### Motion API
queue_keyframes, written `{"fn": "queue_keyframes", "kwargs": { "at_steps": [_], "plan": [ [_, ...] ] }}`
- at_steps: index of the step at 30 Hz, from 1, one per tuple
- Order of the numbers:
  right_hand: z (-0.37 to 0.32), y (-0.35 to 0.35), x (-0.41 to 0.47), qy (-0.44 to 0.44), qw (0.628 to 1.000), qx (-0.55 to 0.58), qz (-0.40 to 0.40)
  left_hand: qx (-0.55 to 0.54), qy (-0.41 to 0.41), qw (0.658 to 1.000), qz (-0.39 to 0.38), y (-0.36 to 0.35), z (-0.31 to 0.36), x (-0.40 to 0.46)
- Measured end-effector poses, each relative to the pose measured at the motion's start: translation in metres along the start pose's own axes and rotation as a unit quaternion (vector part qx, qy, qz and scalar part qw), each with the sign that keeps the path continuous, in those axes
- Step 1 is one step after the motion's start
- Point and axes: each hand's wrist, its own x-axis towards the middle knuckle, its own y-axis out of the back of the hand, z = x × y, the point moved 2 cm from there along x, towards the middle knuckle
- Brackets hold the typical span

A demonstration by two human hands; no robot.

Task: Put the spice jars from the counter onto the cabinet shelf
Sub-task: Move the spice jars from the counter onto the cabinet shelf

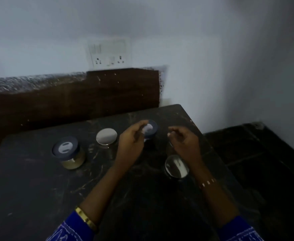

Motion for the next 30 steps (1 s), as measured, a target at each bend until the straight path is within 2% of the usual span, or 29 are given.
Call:
{"fn": "queue_keyframes", "kwargs": {
  "at_steps": [2,5,7,10,13,18,22,24,27,29,30],
  "plan": [
    [0.023,0.002,-0.016,-0.062,0.995,-0.028,-0.079,-0.02,0.044,0.998,-0.045,-0.024,-0.014,-0.017],
    [0.063,0.001,-0.033,-0.098,0.956,-0.176,-0.213,-0.057,0.128,0.984,-0.112,-0.058,-0.03,-0.041],
    [0.082,-0.001,-0.043,-0.118,0.935,-0.226,-0.245,-0.072,0.176,0.97,-0.15,-0.075,-0.038,-0.057],
    [0.093,-0.007,-0.053,-0.125,0.955,-0.178,-0.203,-0.113,0.211,0.952,-0.193,-0.09,-0.047,-0.074],
    [0.091,-0.005,-0.056,-0.096,0.97,-0.161,-0.156,-0.119,0.225,0.946,-0.2,-0.09,-0.049,-0.075],
    [0.066,0.012,-0.044,-0.101,0.988,-0.004,-0.117,-0.17,0.235,0.946,-0.146,-0.07,-0.034,-0.065],
    [0.027,0.033,-0.019,-0.088,0.973,0.161,-0.142,-0.219,0.251,0.939,-0.087,-0.04,-0.023,-0.046],
    [0.009,0.039,-0.007,-0.077,0.951,0.246,-0.171,-0.311,0.3,0.894,-0.115,-0.028,-0.016,-0.037],
    [-0.013,0.035,0.007,-0.036,0.92,0.319,-0.225,-0.458,0.351,0.798,-0.176,-0.012,-0.001,-0.027],
    [-0.026,0.031,0.014,-0.022,0.901,0.363,-0.234,-0.496,0.344,0.769,-0.212,-0.006,0.006,-0.024],
    [-0.03,0.029,0.016,-0.022,0.896,0.383,-0.224,-0.499,0.339,0.768,-0.213,-0.004,0.009,-0.024]
  ]
}}
